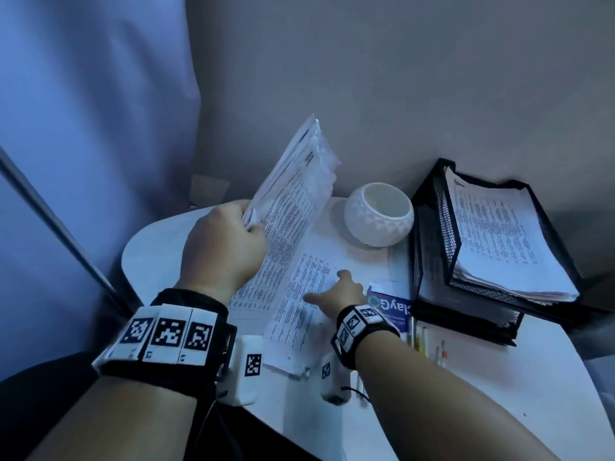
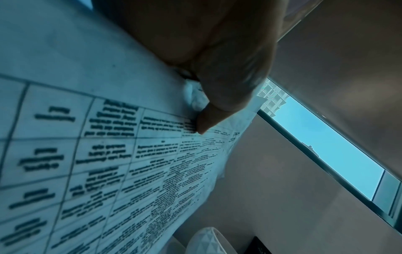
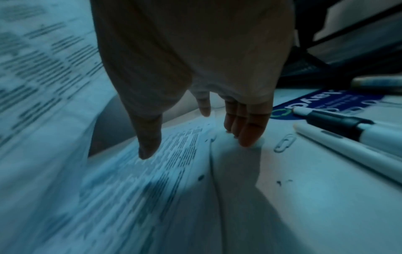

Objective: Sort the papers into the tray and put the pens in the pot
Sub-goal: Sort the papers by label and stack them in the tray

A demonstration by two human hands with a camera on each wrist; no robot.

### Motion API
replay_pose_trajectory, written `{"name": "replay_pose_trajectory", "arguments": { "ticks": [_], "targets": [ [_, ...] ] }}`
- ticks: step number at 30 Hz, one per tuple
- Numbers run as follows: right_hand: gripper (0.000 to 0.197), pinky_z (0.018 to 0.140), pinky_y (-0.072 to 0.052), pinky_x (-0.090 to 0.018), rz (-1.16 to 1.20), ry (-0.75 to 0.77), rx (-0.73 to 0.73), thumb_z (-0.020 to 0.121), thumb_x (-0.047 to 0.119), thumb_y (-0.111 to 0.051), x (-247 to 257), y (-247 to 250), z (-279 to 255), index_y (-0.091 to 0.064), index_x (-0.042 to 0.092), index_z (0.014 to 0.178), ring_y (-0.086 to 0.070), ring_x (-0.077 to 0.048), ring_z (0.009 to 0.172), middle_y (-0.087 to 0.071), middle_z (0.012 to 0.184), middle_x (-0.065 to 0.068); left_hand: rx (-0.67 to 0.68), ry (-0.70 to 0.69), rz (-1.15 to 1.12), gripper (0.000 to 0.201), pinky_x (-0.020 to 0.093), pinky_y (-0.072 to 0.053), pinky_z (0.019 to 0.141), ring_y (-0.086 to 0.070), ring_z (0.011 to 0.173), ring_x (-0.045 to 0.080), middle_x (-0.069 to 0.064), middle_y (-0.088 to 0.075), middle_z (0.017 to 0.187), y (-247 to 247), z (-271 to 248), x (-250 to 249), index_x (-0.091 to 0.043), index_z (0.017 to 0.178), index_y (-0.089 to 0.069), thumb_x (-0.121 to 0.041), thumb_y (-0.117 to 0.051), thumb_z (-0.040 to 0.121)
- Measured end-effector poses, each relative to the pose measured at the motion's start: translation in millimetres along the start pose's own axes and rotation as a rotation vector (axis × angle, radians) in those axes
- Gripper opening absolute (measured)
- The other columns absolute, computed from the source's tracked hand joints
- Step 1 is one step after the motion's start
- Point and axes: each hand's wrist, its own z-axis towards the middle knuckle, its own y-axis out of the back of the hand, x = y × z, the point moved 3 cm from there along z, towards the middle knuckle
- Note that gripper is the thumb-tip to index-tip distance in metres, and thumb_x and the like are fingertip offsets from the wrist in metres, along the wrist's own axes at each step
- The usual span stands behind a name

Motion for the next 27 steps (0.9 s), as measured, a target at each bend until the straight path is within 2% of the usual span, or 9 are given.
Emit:
{"name": "replay_pose_trajectory", "arguments": {
  "ticks": [4,9,13,16,17,19,21,23,27],
  "targets": [
    [0.121,0.093,-0.051,-0.047,-0.211,0.067,-0.019,0.061,0.047,-0.095,13,-22,0,-0.016,0.034,0.153,-0.048,-0.038,0.125,-0.047,0.133,-0.016,0.014,0.018,0.01,0.034,0.034,-0.029,0.055,-0.045,0.059,0.024,-0.003,-0.048,0.056,-2,1,2,-0.019,0.059,-0.043,-0.014,-0.058,0.089],
    [0.125,0.062,-0.052,-0.034,-0.119,0.099,0.013,0.077,0.015,-0.086,18,-22,-1,0.006,0.032,0.161,-0.058,-0.019,0.071,-0.051,0.081,-0.001,0.034,0.045,0.015,0.031,0.032,-0.033,0.064,-0.047,0.067,0.029,-0.006,-0.052,0.061,-2,2,1,-0.021,0.062,-0.047,-0.016,-0.059,0.09],
    [0.117,0.073,-0.061,-0.04,0.031,0.067,-0.051,0.086,0.001,-0.069,6,-11,-4,0.013,0.039,0.161,-0.061,-0.019,0.071,-0.055,0.08,-0.003,0.041,0.045,0.02,0.03,0.033,-0.033,0.063,-0.049,0.066,0.028,-0.005,-0.054,0.063,1,3,2,-0.02,0.063,-0.047,-0.015,-0.057,0.091],
    [0.105,0.056,-0.056,-0.032,0.193,0.047,-0.122,0.087,0.002,-0.07,-17,12,-11,-0.005,0.048,0.155,-0.059,-0.016,0.065,-0.059,0.083,-0.006,0.046,0.043,0.026,0.029,0.033,-0.034,0.063,-0.048,0.064,0.026,-0.005,-0.053,0.064,1,4,4,-0.02,0.064,-0.046,-0.015,-0.055,0.091],
    [0.091,0.053,-0.055,-0.03,0.255,0.059,-0.129,0.087,0.003,-0.068,-26,22,-13,-0.023,0.04,0.156,-0.063,-0.017,0.067,-0.065,0.089,-0.008,0.051,0.038,0.025,0.029,0.033,-0.034,0.063,-0.048,0.066,0.028,-0.005,-0.053,0.064,0,4,3,-0.02,0.064,-0.045,-0.014,-0.054,0.091],
    [0.033,0.059,-0.059,-0.031,0.308,0.132,-0.173,0.089,0.008,-0.063,-39,50,-20,-0.065,0.017,0.121,-0.067,-0.02,0.07,-0.073,0.094,-0.008,0.065,0.033,0.02,0.03,0.034,-0.034,0.064,-0.048,0.07,0.032,-0.005,-0.051,0.065,-2,3,2,-0.021,0.064,-0.043,-0.013,-0.052,0.091],
    [0.009,0.057,-0.053,-0.029,0.357,0.174,-0.226,0.095,0.012,-0.061,-59,76,-25,-0.07,0.013,0.094,-0.064,-0.02,0.067,-0.073,0.084,-0.006,0.08,0.034,0.02,0.028,0.034,-0.037,0.066,-0.052,0.075,0.034,-0.005,-0.052,0.068,-5,3,1,-0.021,0.067,-0.044,-0.014,-0.05,0.093],
    [0.011,0.06,-0.053,-0.029,0.471,0.193,-0.281,0.097,0.011,-0.061,-81,105,-33,-0.071,0.015,0.093,-0.066,-0.02,0.072,-0.074,0.088,-0.004,0.089,0.031,0.015,0.025,0.034,-0.038,0.066,-0.054,0.077,0.034,-0.004,-0.054,0.071,-7,1,1,-0.021,0.07,-0.047,-0.015,-0.049,0.095],
    [0.006,0.084,-0.062,-0.049,0.757,0.201,-0.363,0.095,0.014,-0.071,-126,150,-52,-0.075,0.01,0.093,-0.074,-0.033,0.095,-0.079,0.093,-0.008,0.098,0.009,-0.017,0.025,0.035,-0.039,0.065,-0.055,0.076,0.034,-0.001,-0.057,0.073,-12,-6,-5,-0.02,0.072,-0.05,-0.016,-0.049,0.097]
  ]
}}
